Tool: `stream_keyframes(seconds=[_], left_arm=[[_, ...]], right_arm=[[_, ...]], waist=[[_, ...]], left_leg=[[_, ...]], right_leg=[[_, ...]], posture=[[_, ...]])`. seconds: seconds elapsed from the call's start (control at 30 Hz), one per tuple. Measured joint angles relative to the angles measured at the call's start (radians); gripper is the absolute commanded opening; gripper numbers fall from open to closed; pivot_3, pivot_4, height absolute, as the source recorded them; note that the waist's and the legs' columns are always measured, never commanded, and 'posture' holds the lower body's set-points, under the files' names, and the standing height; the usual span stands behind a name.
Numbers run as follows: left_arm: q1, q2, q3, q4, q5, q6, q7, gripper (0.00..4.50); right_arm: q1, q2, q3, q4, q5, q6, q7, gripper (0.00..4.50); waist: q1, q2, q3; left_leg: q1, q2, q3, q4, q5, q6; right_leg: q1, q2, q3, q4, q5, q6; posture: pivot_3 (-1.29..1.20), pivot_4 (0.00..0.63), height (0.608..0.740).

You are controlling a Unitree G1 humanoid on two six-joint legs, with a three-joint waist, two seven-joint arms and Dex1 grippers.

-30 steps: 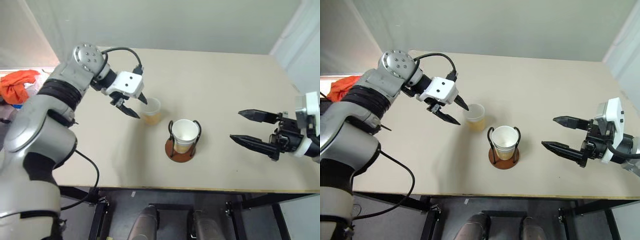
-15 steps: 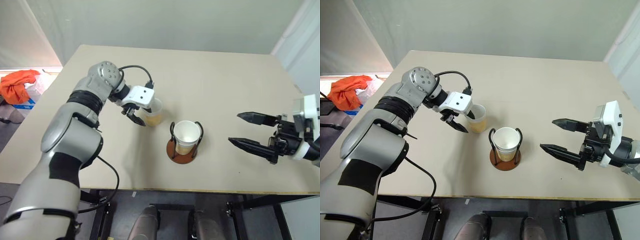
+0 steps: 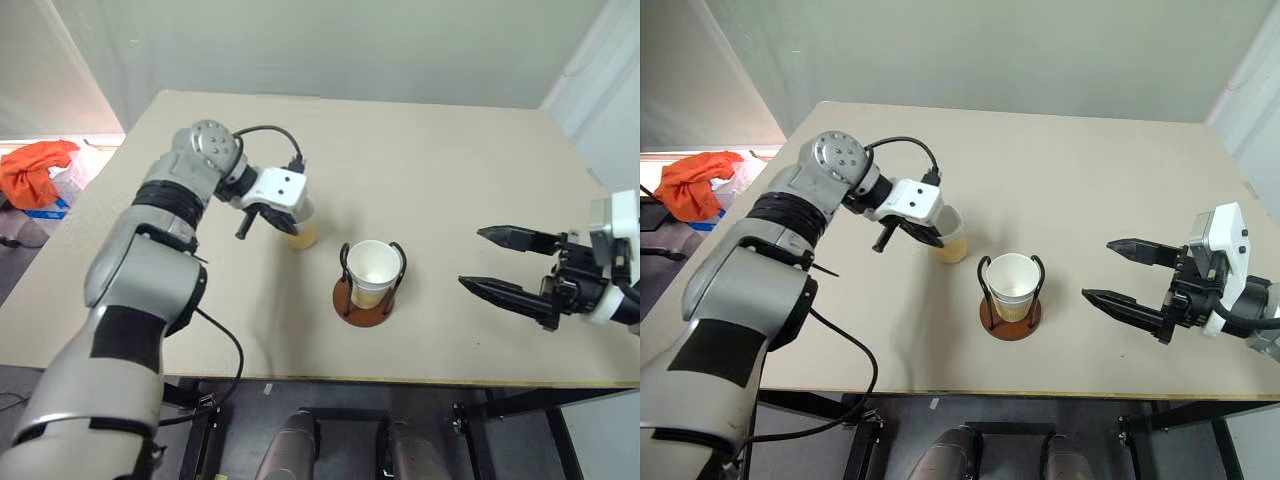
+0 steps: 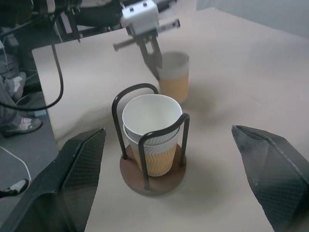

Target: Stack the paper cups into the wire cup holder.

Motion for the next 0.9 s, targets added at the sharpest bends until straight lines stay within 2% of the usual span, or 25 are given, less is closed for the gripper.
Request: stream_keyframes(seconds=[0.1,0.23,0.27,0.33,0.43,0.53,0.9], left_arm=[[-0.075,0.062,-0.012,-0.136,-0.220,0.031,-0.022,0.02],[-0.125,0.267,-0.177,-0.638,-0.757,0.218,-0.026,0.02],[-0.126,0.312,-0.230,-0.742,-0.857,0.241,-0.027,0.02],[-0.128,0.351,-0.350,-0.863,-0.967,0.248,-0.028,0.02],[-0.129,0.354,-0.531,-0.926,-1.015,0.225,-0.028,0.02],[-0.141,0.340,-0.652,-0.915,-1.020,0.173,-0.028,0.02],[-0.187,0.259,-0.781,-0.787,-0.984,0.019,-0.028,0.02]], right_arm=[[0.015,-0.015,-0.020,0.025,-0.004,-0.001,0.020,4.42],[0.035,-0.018,-0.041,0.052,-0.020,-0.004,0.047,4.42],[0.035,-0.018,-0.045,0.055,-0.021,-0.004,0.048,4.42],[0.036,-0.018,-0.047,0.056,-0.021,-0.005,0.049,4.42],[0.042,-0.018,-0.049,0.047,-0.020,-0.004,0.048,4.42],[0.058,-0.018,-0.060,0.034,-0.019,-0.004,0.047,4.42],[0.131,-0.011,-0.133,-0.032,0.000,0.013,0.005,4.42]], waist=[[0.001,-0.001,0.000],[-0.003,0.002,-0.002],[-0.004,0.004,-0.004],[-0.002,0.007,-0.005],[-0.002,0.008,-0.004],[-0.004,0.007,-0.003],[-0.005,0.008,-0.003]], left_leg=[[-0.004,-0.001,-0.002,0.000,0.000,0.001],[-0.002,-0.001,0.001,0.000,-0.005,0.001],[0.000,-0.001,0.003,0.000,-0.006,0.001],[0.005,-0.001,0.002,0.000,-0.008,0.001],[0.005,0.000,0.001,0.001,-0.010,0.002],[0.005,0.000,0.001,0.002,-0.011,0.004],[0.005,0.000,0.001,0.002,-0.010,0.007]], right_leg=[[-0.002,0.000,0.000,-0.001,0.000,0.000],[-0.002,-0.001,0.001,-0.001,-0.002,0.002],[0.000,-0.001,0.001,0.000,-0.004,0.003],[0.004,-0.002,0.001,0.001,-0.006,0.004],[0.005,-0.002,0.000,0.002,-0.005,0.002],[0.005,-0.002,0.000,0.001,-0.003,0.001],[0.006,-0.002,0.000,0.000,-0.003,0.000]], posture=[[0.00,0.150,0.740],[0.00,0.150,0.740],[0.00,0.150,0.740],[0.00,0.150,0.740],[0.00,0.150,0.740],[0.00,0.150,0.740],[0.00,0.150,0.740]])
